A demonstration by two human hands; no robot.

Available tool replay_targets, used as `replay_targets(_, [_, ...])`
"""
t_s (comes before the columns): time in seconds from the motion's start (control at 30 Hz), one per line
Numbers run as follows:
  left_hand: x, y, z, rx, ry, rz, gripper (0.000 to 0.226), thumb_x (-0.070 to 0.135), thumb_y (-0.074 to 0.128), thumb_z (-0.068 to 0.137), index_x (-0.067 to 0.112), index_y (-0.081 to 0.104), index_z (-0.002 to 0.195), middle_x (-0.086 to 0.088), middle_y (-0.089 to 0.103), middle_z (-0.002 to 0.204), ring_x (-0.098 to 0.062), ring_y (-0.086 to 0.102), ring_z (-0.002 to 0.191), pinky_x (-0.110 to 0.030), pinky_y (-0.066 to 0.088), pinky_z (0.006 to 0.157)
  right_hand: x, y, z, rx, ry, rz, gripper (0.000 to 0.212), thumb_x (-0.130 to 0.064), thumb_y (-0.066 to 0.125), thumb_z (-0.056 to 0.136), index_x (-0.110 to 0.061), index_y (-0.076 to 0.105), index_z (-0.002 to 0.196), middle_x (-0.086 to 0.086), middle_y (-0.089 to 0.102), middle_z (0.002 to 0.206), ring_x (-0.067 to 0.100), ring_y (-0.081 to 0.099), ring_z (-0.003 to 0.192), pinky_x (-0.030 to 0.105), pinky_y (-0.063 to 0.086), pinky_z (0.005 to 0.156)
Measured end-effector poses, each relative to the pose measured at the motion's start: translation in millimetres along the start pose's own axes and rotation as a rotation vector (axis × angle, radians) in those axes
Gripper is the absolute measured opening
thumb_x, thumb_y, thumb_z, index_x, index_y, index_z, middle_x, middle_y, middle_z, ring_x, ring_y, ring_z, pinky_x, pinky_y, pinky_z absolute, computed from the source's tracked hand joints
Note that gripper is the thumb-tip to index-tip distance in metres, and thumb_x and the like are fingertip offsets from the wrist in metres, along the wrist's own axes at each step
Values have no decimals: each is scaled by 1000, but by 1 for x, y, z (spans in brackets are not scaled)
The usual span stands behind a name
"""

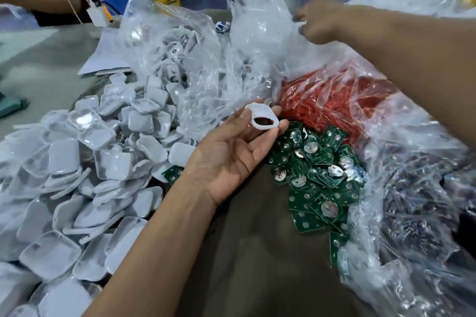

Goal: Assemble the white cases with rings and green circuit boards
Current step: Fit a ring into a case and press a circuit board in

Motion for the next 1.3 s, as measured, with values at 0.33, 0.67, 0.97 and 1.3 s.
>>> replay_targets(0.33, [1,-2,2,-22,-14,14,50,13,58,93,0,52,141,-24,67,129,-38,73,103,-30,63,80,-2,-28,-18,326,24,3,36,-2,77,81,-2,63,114,29,59,126,45,60,113,45,52,90])
replay_targets(0.67, [-1,0,-1,-18,-24,-10,55,9,56,94,-4,46,146,-27,66,128,-41,73,102,-31,64,75,-56,8,-55,-90,-211,31,18,-22,89,79,-17,80,95,4,77,91,24,71,82,35,59,79])
replay_targets(0.97, [-7,5,-4,-77,-55,49,49,7,57,93,-3,49,140,-24,68,126,-41,72,106,-35,64,80,-3,-25,-78,337,-40,474,15,-25,79,92,-15,82,103,1,77,98,12,68,87,22,47,83])
replay_targets(1.3, [-9,3,-2,-90,-72,78,45,8,56,95,3,49,138,-22,67,129,-41,71,109,-35,64,77,8,-31,-90,372,23,495,20,-29,76,94,-12,81,104,3,77,109,6,65,97,23,46,87])
Point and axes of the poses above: each hand's wrist, its own z-axis towards the middle knuckle, its own y-axis out of the palm, x = y × z, the point moved 10 cm from there along z, towards the middle knuckle
